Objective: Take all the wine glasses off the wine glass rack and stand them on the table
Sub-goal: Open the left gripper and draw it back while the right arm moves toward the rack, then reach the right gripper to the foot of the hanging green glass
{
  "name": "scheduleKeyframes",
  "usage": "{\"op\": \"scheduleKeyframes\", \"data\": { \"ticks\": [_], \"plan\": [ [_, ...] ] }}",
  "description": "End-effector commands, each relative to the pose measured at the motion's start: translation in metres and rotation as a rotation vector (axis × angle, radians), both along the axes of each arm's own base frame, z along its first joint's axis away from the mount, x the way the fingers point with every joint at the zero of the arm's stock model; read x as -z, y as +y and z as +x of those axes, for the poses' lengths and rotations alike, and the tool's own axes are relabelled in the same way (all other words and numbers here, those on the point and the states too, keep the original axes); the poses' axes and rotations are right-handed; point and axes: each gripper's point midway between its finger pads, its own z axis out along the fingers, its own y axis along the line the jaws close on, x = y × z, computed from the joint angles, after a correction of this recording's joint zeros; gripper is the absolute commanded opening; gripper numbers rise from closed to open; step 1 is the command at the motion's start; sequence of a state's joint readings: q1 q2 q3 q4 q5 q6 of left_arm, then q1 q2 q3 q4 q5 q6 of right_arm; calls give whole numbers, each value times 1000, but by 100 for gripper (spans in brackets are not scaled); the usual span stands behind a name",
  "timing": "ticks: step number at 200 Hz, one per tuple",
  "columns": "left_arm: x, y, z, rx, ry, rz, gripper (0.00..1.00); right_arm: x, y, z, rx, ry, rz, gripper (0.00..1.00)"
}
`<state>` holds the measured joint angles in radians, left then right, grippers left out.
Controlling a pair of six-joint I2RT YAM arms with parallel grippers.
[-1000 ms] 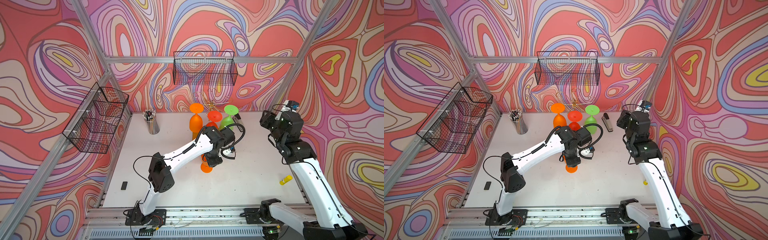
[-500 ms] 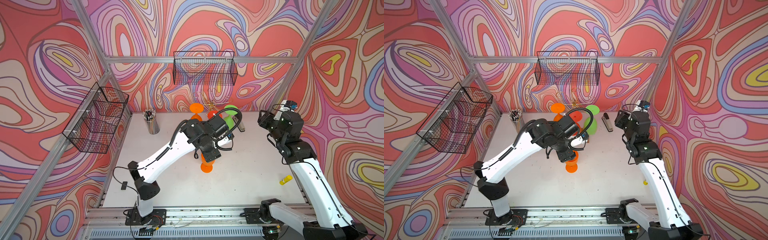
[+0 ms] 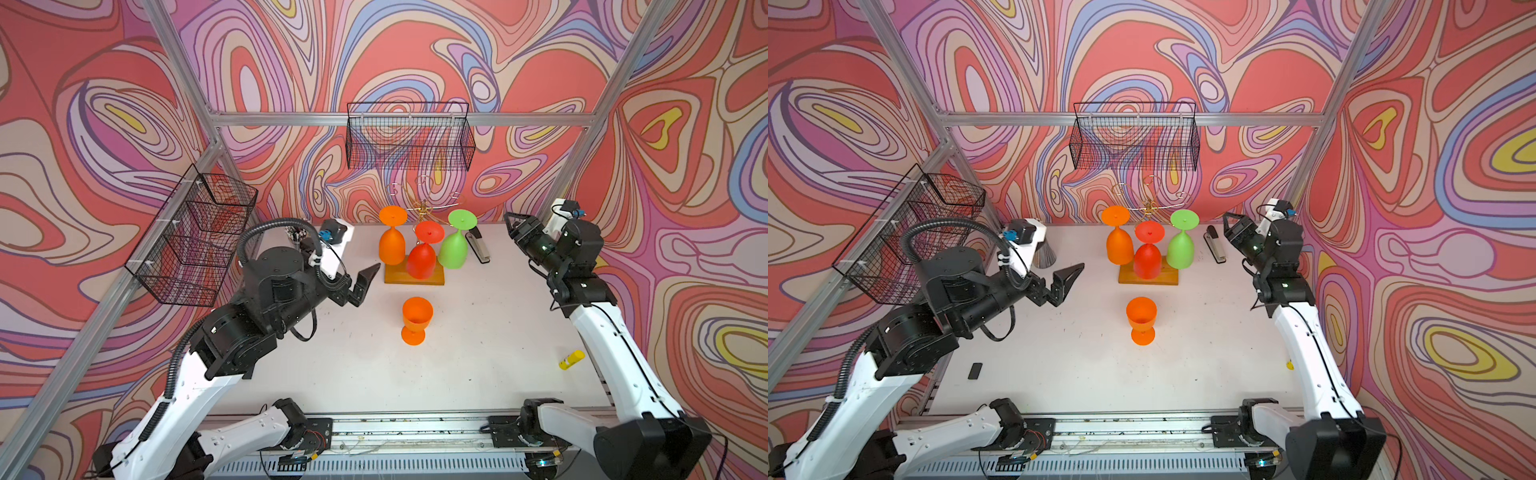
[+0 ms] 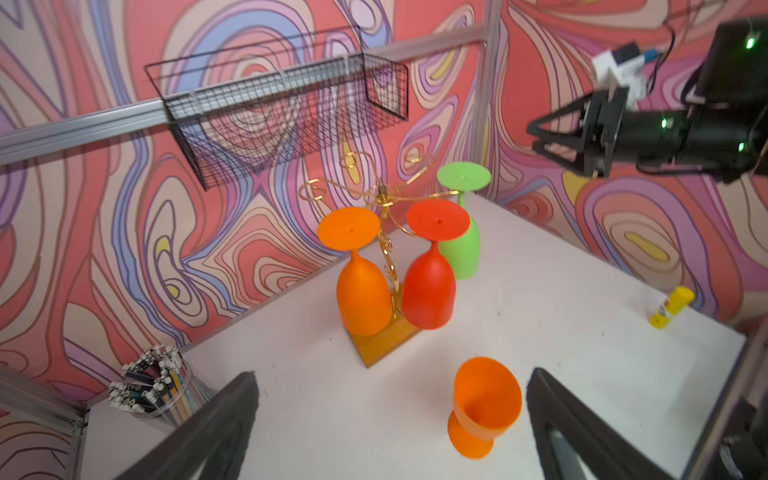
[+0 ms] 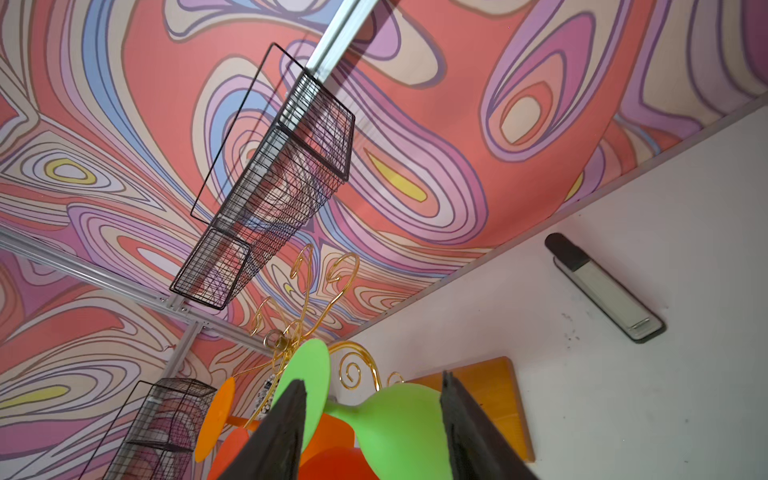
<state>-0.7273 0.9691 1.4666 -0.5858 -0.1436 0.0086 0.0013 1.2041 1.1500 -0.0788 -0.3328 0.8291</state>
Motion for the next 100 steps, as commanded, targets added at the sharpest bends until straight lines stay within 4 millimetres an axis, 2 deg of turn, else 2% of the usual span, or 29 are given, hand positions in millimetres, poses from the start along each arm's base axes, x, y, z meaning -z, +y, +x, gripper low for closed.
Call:
{"op": "scheduleKeyframes", "data": {
  "ticks": [1, 31, 36, 77, 100],
  "plan": [
    [-25, 9, 21, -78, -86, -169, 100, -14, 27, 7, -162, -49, 128, 52],
    [-3, 26, 47, -152, -37, -257, 100, -9, 38, 20, -237, -47, 207, 52],
    [-6, 28, 49, -150, -50, -293, 100, -9, 39, 21, -240, -45, 206, 52],
    [1, 47, 66, -187, -13, -384, 100, -6, 41, 24, -250, -33, 197, 53],
    [0, 50, 71, -179, -6, -424, 100, -3, 42, 26, -261, -30, 206, 53]
  ]
}}
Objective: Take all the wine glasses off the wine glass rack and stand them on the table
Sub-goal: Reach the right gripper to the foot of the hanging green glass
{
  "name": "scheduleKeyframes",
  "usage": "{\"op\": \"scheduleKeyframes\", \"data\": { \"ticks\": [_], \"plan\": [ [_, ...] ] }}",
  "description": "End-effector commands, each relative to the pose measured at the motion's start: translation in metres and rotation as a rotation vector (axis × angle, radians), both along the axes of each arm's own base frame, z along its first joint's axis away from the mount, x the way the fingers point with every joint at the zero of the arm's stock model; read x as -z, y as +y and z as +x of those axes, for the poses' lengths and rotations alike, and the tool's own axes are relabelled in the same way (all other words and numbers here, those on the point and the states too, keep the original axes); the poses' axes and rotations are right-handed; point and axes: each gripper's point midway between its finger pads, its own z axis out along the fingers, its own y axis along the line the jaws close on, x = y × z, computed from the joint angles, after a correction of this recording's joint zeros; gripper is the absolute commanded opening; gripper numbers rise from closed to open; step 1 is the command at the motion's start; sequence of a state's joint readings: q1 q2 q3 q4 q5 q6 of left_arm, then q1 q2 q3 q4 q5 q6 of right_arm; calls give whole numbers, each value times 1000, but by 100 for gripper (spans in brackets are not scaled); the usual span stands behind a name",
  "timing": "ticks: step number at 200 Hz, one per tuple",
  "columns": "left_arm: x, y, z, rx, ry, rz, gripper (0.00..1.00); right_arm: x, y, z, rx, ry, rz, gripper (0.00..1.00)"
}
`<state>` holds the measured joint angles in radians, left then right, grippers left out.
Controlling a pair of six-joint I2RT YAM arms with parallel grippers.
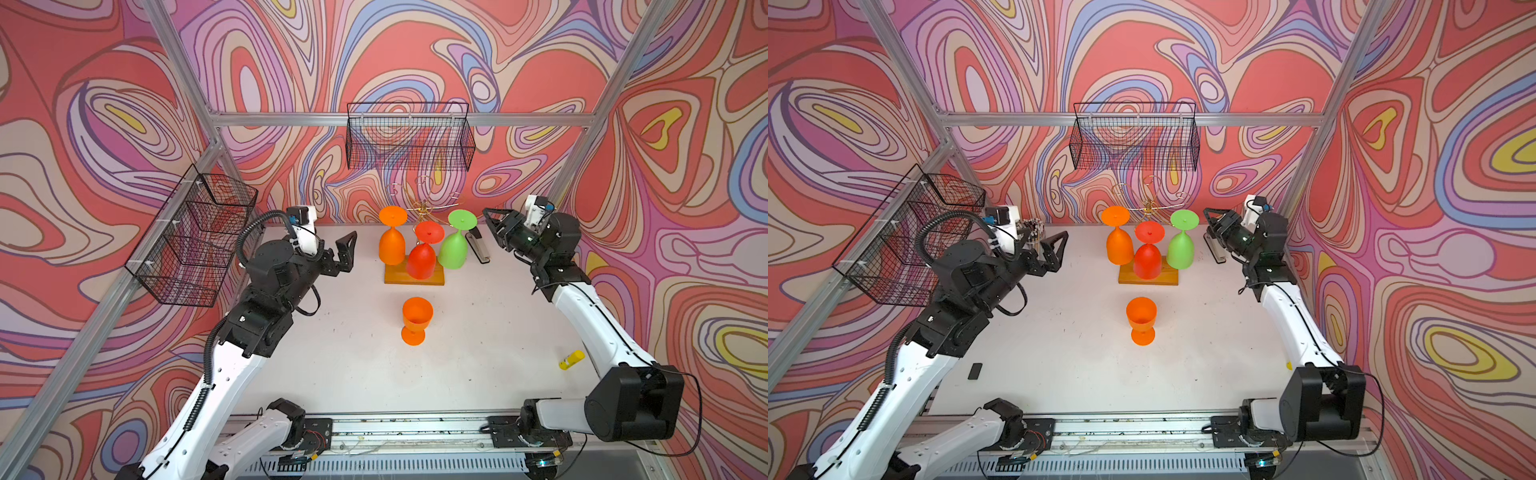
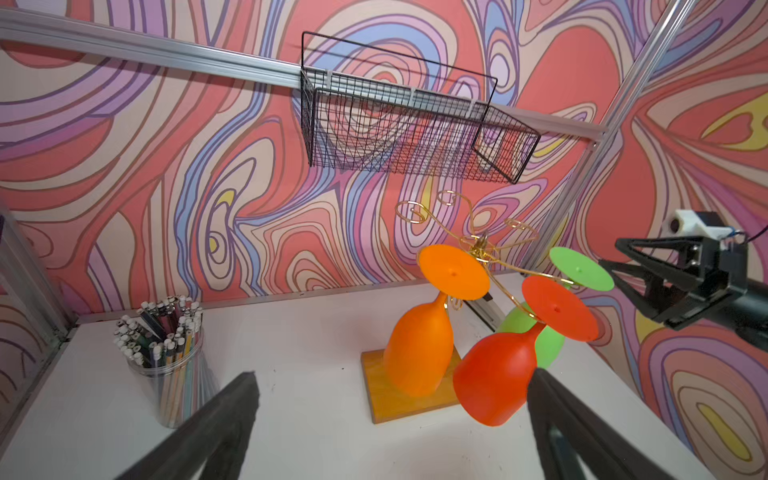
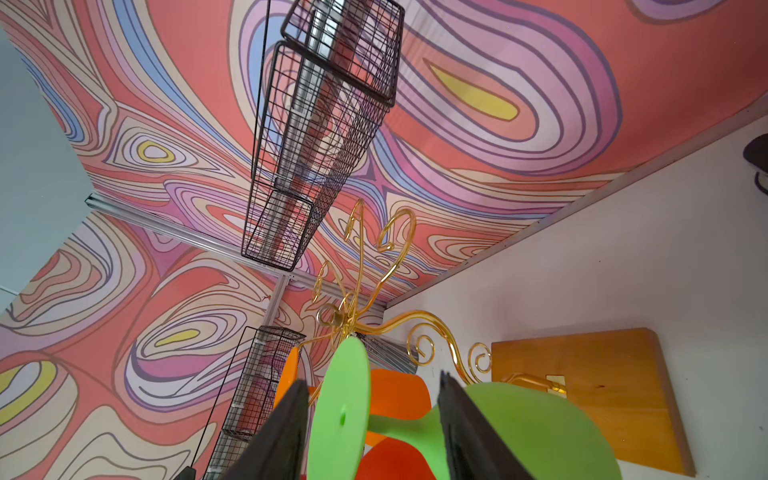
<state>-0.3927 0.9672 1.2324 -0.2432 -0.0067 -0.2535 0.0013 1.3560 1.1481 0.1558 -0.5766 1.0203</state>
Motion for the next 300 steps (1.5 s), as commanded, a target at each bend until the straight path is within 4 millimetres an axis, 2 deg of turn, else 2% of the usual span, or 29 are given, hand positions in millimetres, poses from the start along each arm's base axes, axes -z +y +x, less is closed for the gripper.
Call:
{"op": "scheduleKeyframes", "data": {
  "ticks": [1, 43, 149, 190, 244, 300],
  "plan": [
    [-22, -3, 0, 39, -53, -112, 100, -10, 5, 0, -32, -35, 17, 53],
    [-17, -7, 7, 55, -35, -124, 100, -7, 13, 7, -71, -33, 34, 51],
    [-15, -2, 4, 40, -39, -113, 100, -2, 38, 13, -119, -25, 20, 49],
    [-15, 0, 2, 40, -43, -108, 100, -1, 36, 14, -108, -21, 11, 42],
    [-14, 1, 1, 40, -43, -107, 100, -1, 36, 15, -104, -17, 12, 25],
    [-13, 3, 0, 35, -42, -102, 100, 0, 35, 15, -96, -13, 10, 14]
  ]
}}
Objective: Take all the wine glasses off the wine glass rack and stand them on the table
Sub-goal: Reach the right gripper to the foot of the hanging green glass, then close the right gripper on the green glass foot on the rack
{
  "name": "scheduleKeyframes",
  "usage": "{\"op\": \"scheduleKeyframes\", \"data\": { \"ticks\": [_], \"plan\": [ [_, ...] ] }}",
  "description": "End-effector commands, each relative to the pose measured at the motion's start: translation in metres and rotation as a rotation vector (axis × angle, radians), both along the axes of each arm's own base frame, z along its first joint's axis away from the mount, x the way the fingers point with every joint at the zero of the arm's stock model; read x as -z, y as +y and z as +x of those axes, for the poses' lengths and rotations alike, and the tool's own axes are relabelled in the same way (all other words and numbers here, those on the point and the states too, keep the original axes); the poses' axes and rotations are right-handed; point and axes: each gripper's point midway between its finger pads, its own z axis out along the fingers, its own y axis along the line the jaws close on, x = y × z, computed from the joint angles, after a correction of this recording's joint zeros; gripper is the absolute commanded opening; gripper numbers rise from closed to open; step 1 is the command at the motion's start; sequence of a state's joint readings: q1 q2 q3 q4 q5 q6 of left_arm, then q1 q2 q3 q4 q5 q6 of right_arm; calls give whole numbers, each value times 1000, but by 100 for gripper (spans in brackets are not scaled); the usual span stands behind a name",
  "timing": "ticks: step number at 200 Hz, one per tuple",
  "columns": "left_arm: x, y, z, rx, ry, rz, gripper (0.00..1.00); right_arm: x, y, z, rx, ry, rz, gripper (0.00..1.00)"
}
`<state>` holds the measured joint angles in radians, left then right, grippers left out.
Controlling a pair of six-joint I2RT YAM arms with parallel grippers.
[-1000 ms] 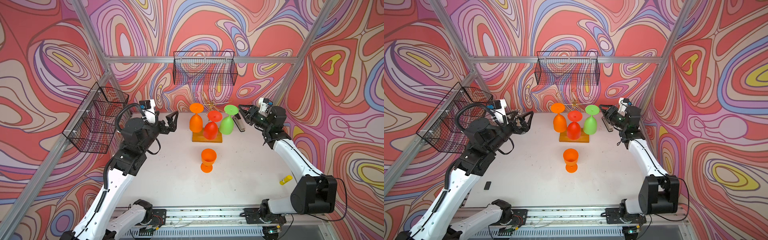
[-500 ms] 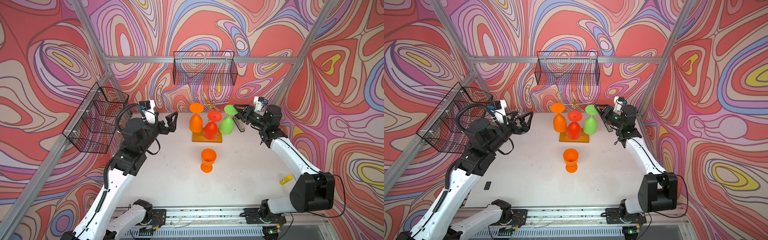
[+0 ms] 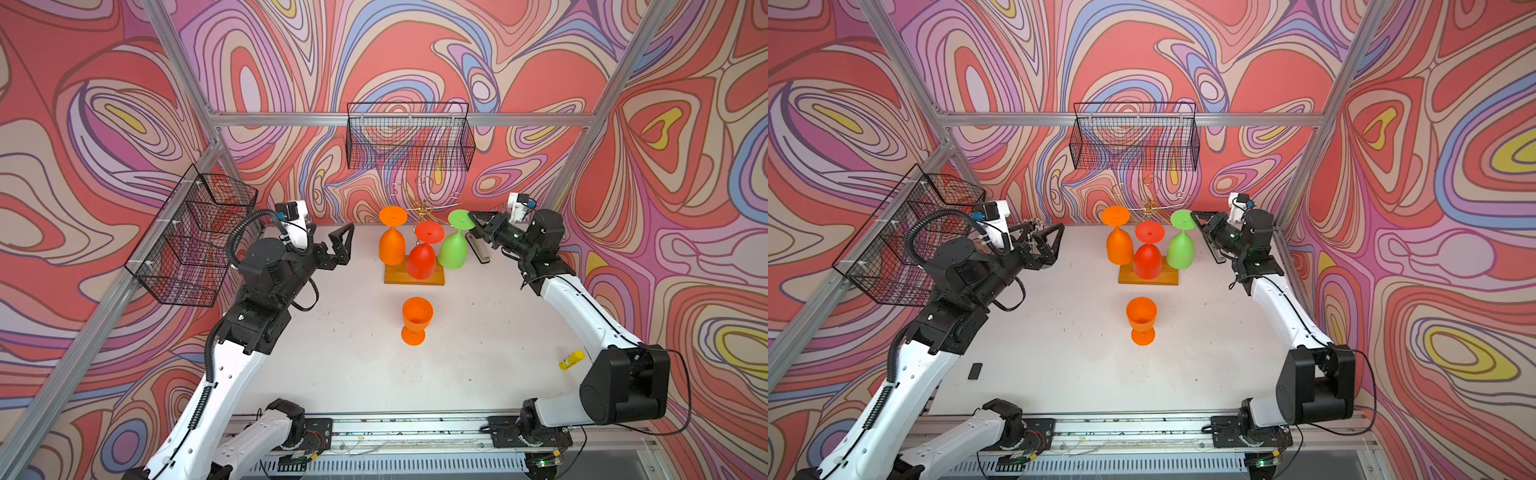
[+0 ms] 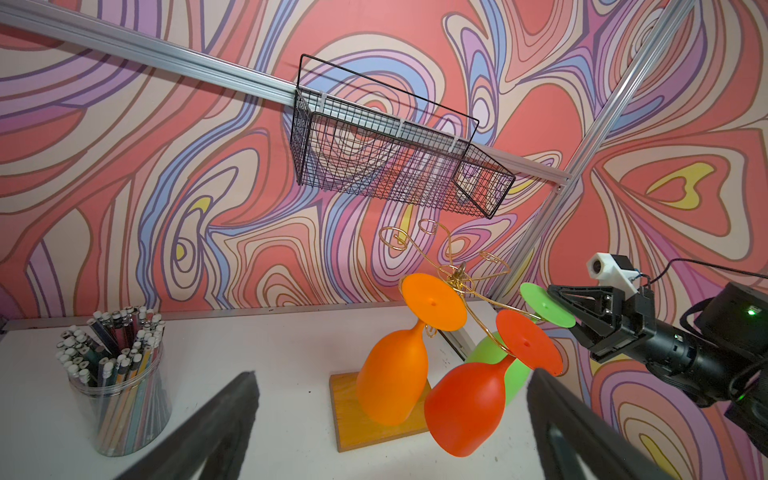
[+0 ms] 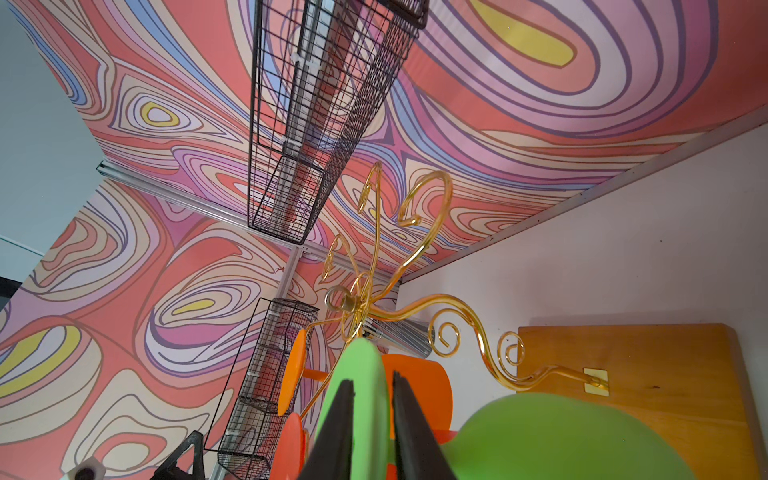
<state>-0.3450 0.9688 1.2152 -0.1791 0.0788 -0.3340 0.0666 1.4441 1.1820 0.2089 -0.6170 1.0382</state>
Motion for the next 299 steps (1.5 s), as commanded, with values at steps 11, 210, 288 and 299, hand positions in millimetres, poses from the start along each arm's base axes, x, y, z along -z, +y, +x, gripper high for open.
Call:
{"op": "scheduleKeyframes", "data": {
  "ticks": [11, 210, 288, 299],
  "plan": [
    [-4, 3, -3, -1, -25, -5, 100, -10, -1, 4, 10, -26, -6, 11],
    [2, 4, -6, 6, -8, 27, 100, -47, 1, -13, -27, -36, 68, 0],
    [1, 5, -4, 5, -8, 25, 100, -52, 5, -21, -66, -34, 87, 0],
    [0, 5, -4, 6, -10, 24, 100, -51, 6, -21, -72, -31, 97, 0]
  ]
}}
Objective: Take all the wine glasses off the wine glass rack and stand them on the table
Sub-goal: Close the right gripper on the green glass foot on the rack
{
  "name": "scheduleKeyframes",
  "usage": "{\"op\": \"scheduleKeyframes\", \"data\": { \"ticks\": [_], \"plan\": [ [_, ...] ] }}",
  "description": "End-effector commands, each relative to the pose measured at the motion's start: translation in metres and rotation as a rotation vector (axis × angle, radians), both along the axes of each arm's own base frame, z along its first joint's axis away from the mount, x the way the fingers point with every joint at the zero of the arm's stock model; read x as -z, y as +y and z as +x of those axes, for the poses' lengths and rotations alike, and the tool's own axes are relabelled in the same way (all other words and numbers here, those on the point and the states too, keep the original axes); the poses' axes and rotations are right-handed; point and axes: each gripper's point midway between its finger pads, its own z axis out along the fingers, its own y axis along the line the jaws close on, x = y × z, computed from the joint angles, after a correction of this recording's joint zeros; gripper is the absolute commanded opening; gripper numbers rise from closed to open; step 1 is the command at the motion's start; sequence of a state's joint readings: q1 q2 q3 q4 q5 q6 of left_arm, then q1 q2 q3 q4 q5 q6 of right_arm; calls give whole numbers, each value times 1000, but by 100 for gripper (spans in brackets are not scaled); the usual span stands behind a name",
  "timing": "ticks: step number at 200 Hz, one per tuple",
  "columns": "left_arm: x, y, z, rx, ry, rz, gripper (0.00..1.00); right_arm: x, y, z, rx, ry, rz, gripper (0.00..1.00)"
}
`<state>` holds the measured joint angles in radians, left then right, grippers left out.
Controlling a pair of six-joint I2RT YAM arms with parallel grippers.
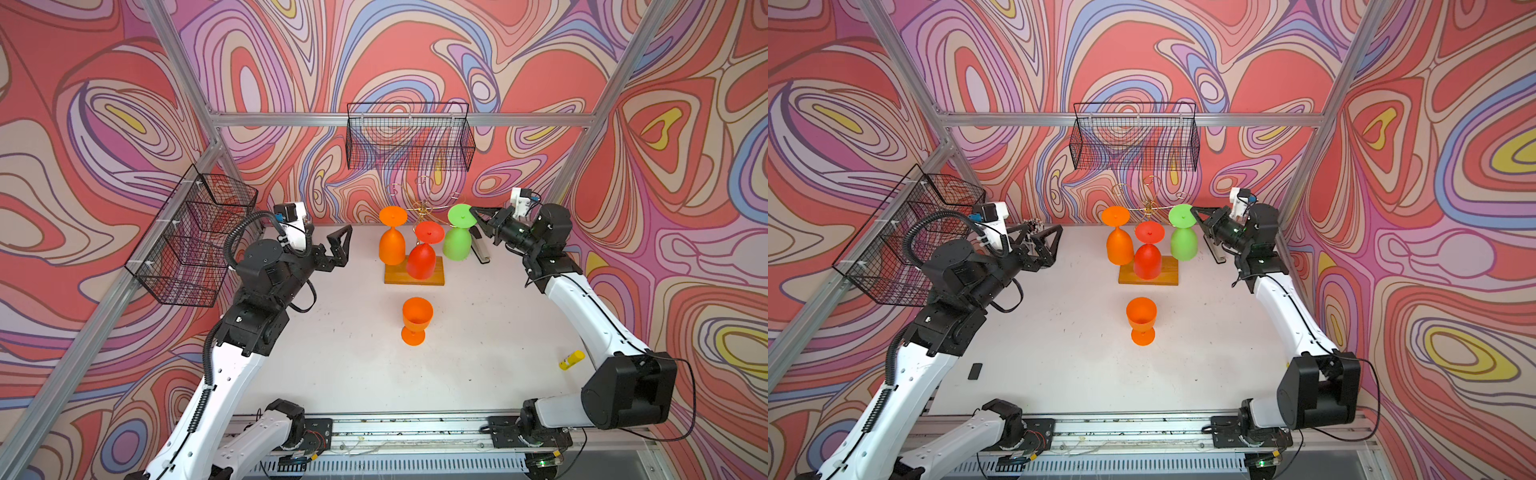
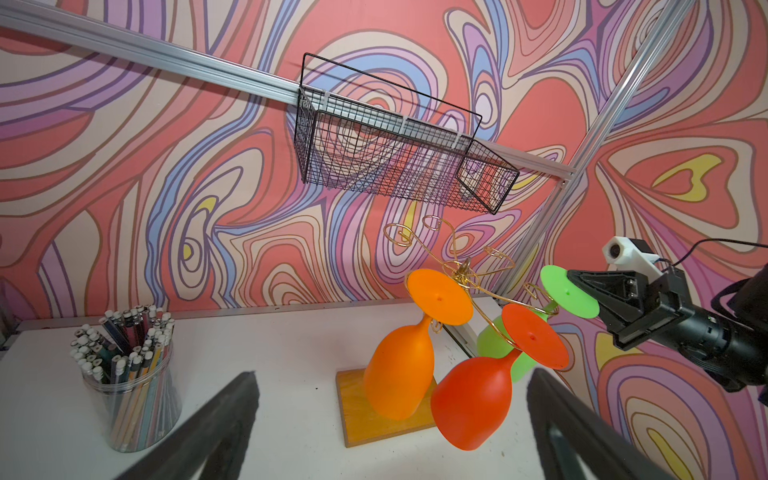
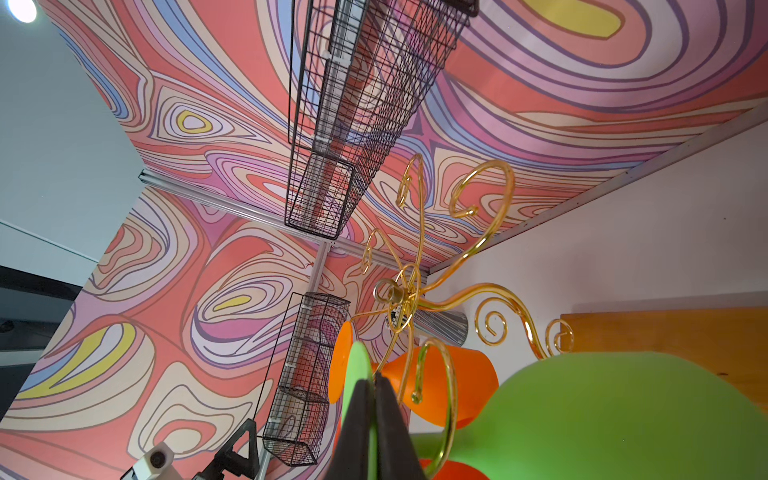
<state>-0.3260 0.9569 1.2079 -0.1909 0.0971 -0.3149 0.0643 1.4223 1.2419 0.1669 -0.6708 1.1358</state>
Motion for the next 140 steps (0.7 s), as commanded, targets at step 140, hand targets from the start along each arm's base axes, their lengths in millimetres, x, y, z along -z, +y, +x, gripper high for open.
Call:
{"op": "scheduleKeyframes", "data": {
  "ticks": [140],
  "plan": [
    [-1, 2, -1, 4, -4, 5, 100, -13, 25, -5, -66, -41, 36, 0]
  ]
}}
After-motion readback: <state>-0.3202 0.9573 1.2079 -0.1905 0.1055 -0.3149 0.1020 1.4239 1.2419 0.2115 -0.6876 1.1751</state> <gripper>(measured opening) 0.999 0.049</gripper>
